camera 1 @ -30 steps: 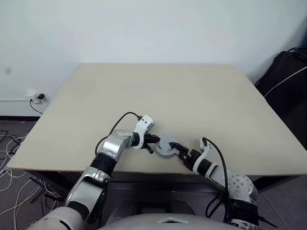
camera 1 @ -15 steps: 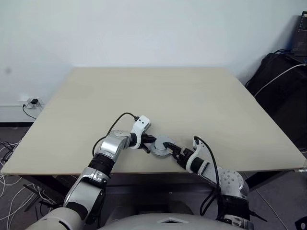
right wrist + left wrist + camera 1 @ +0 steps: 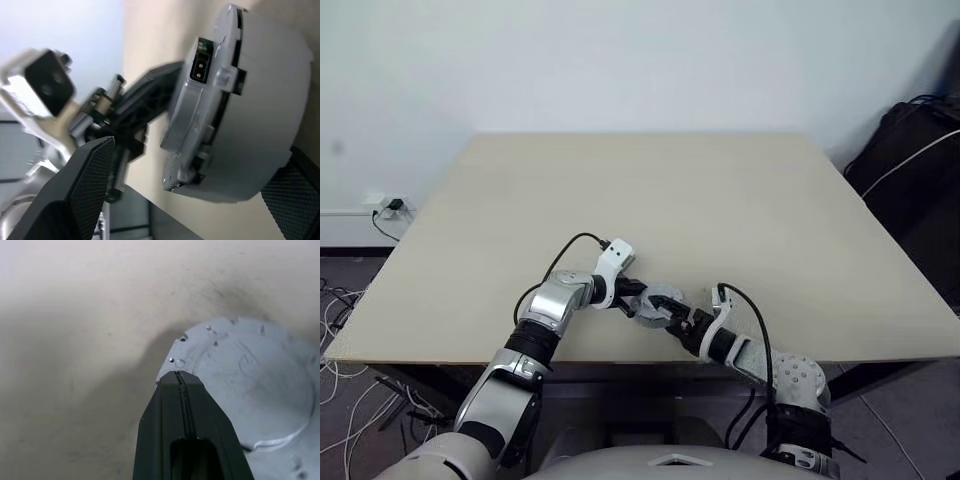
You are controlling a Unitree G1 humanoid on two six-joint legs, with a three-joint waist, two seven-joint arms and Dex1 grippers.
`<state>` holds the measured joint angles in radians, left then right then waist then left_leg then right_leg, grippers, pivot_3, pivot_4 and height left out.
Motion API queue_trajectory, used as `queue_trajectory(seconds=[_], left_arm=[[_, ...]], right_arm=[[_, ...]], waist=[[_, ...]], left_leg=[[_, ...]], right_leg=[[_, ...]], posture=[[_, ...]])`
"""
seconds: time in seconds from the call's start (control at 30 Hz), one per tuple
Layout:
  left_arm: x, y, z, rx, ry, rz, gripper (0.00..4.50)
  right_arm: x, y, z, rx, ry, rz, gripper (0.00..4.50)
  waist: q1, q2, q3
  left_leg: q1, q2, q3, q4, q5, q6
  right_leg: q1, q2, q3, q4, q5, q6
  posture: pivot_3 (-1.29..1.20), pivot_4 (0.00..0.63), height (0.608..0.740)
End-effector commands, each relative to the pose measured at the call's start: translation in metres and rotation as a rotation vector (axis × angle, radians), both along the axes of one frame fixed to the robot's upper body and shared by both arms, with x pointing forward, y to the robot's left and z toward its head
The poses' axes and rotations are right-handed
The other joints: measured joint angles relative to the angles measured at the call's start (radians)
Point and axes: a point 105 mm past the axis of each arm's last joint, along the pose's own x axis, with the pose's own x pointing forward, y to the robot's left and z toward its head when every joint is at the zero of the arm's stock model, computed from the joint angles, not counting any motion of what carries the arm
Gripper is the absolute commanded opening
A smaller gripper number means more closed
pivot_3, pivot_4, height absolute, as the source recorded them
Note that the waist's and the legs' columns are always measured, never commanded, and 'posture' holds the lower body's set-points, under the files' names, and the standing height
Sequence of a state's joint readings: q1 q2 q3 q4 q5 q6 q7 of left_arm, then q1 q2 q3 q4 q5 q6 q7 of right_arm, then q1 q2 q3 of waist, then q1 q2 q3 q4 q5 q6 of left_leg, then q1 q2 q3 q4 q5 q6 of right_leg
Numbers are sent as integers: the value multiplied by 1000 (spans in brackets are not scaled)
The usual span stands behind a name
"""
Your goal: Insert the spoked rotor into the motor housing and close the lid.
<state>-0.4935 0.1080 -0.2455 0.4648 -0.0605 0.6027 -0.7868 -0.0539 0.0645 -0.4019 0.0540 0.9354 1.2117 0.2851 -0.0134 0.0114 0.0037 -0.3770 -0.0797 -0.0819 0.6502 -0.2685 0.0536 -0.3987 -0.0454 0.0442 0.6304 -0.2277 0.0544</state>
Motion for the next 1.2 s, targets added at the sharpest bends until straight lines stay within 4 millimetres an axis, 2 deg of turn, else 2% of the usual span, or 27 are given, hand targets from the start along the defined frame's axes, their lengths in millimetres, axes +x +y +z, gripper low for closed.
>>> queue_trajectory(seconds=[0.03,0.13,0.17,0.23,0.4,0.43,0.7,0.97,1.13,1.2], left_arm=[[-19,-19,-10,-18,68,-75,0],[-19,-19,-10,-17,67,-75,0],[-19,-19,-10,-17,67,-75,0],[-19,-19,-10,-17,68,-74,0],[-19,-18,-11,-19,69,-71,0],[-19,-18,-11,-20,70,-71,0],[-20,-19,-12,-23,76,-72,0],[-20,-19,-9,-69,75,-34,0],[-23,-16,-12,-71,86,-19,0],[-24,-15,-12,-71,88,-16,0]], right_arm=[[13,20,37,118,-145,29,4482],[14,19,33,100,-134,7,4482],[15,18,32,95,-129,-1,4305],[15,17,30,83,-125,-9,3891],[16,10,19,3,-98,-67,2257],[16,9,19,1,-96,-71,2049],[15,2,10,-47,-66,-121,1986],[3,-8,-16,-161,36,-132,1986],[-2,-15,-23,-220,56,-152,1986],[-2,-18,-27,-249,64,-156,1986]], waist=[[3,0,0],[3,1,0],[3,1,0],[3,1,1],[4,2,0],[6,3,0],[14,3,0],[19,5,-2],[23,7,-4],[25,7,-4]], left_leg=[[0,0,0,-1,-1,-2],[0,0,0,-1,-1,-2],[0,0,0,-1,-2,-3],[0,0,0,-1,-2,-4],[0,0,0,-1,-2,-3],[0,-1,0,-1,-2,-3],[1,-1,0,1,-1,-2],[4,-1,0,1,-1,-2],[7,-1,0,2,-1,-2],[8,-1,0,2,-1,-2]], right_leg=[[0,0,0,-1,0,0],[0,0,0,-1,0,0],[0,0,0,-1,0,0],[0,0,0,-1,0,0],[0,0,0,-1,0,0],[1,0,0,-1,0,0],[2,0,0,-1,0,0],[6,0,0,-1,0,0],[9,0,0,-1,0,1],[11,0,-1,-1,-3,5]], posture=[[0,0,740],[0,0,740],[0,0,740],[0,0,740],[0,0,740],[0,0,740],[0,0,740],[0,0,740],[0,0,740],[0,0,740]])
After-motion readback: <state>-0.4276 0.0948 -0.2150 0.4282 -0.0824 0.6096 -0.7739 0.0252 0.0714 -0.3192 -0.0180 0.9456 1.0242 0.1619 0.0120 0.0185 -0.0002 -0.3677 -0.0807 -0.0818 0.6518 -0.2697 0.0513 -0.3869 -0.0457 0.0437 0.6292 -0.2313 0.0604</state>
